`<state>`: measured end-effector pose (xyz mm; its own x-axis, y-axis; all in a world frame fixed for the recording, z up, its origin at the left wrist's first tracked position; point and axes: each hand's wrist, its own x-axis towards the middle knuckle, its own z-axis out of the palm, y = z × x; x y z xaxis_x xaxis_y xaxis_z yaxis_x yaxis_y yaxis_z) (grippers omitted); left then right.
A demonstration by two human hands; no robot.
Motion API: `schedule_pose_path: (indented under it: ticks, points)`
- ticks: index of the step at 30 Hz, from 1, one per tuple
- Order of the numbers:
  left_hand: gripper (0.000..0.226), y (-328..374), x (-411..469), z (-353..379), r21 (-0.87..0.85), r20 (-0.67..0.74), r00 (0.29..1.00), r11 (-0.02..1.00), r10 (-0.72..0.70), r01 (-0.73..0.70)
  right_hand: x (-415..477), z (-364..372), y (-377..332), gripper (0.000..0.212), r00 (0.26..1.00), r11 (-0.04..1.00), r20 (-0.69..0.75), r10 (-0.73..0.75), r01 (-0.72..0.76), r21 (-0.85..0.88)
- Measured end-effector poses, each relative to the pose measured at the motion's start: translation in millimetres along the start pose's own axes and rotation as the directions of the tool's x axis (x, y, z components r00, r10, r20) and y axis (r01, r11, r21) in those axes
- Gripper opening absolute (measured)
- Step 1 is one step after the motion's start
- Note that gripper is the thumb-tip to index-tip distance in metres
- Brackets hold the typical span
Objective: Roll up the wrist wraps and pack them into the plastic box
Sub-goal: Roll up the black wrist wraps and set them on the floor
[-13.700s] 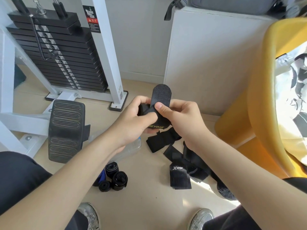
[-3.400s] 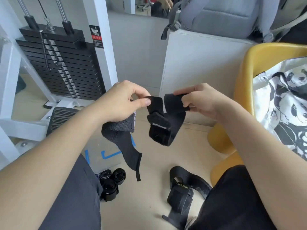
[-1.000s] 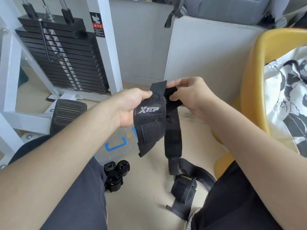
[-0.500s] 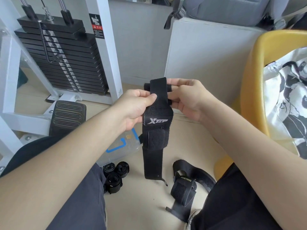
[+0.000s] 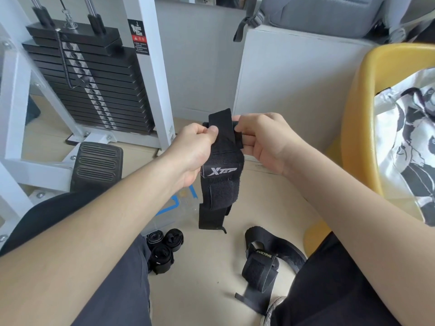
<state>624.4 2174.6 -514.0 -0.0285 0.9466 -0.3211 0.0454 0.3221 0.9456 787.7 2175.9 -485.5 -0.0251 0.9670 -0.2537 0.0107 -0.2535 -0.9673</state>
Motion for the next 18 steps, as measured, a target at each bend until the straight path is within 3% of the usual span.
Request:
schedule_pose_path:
  ticks: [3, 6, 8, 10, 11, 14, 18]
  points:
    - [0.031, 4.1, -3.7, 0.2, -0.064, 0.070, 0.997, 0.998, -0.020, 0.024, -2.2, 2.9, 5.3, 0.029, 0.997, 0.986, -0.021, -0.072, 0.068, -0.152]
    - [0.022, 9.2, -11.0, -6.4, 0.156, 0.063, 0.996, 0.985, 0.065, -0.074, -2.6, 5.0, 8.2, 0.024, 0.991, 0.973, -0.102, -0.086, 0.061, -0.223]
    - [0.017, 8.3, -12.5, -14.7, 0.480, 0.082, 0.950, 0.824, 0.300, -0.302, -0.8, 3.0, 6.5, 0.022, 0.981, 0.968, -0.176, -0.083, 0.038, -0.247]
    - [0.042, 3.0, -10.7, -20.1, 0.680, 0.207, 0.840, 0.543, 0.502, -0.493, 1.3, -1.3, 3.5, 0.024, 0.967, 0.959, -0.237, -0.091, 0.021, -0.282]
    - [0.057, 0.3, -9.7, -20.6, 0.688, 0.263, 0.804, 0.481, 0.533, -0.543, 2.0, -3.1, 2.3, 0.024, 0.964, 0.958, -0.251, -0.092, 0.017, -0.285]
    - [0.089, -3.2, -10.3, -17.6, 0.631, 0.374, 0.761, 0.456, 0.531, -0.628, 0.6, -2.8, 2.5, 0.022, 0.971, 0.963, -0.222, -0.085, 0.023, -0.267]
    - [0.078, 1.5, -7.9, -14.0, 0.577, 0.497, 0.665, 0.361, 0.557, -0.733, -5.0, 8.7, 6.4, 0.025, 0.979, 0.962, -0.158, -0.128, 0.084, -0.258]
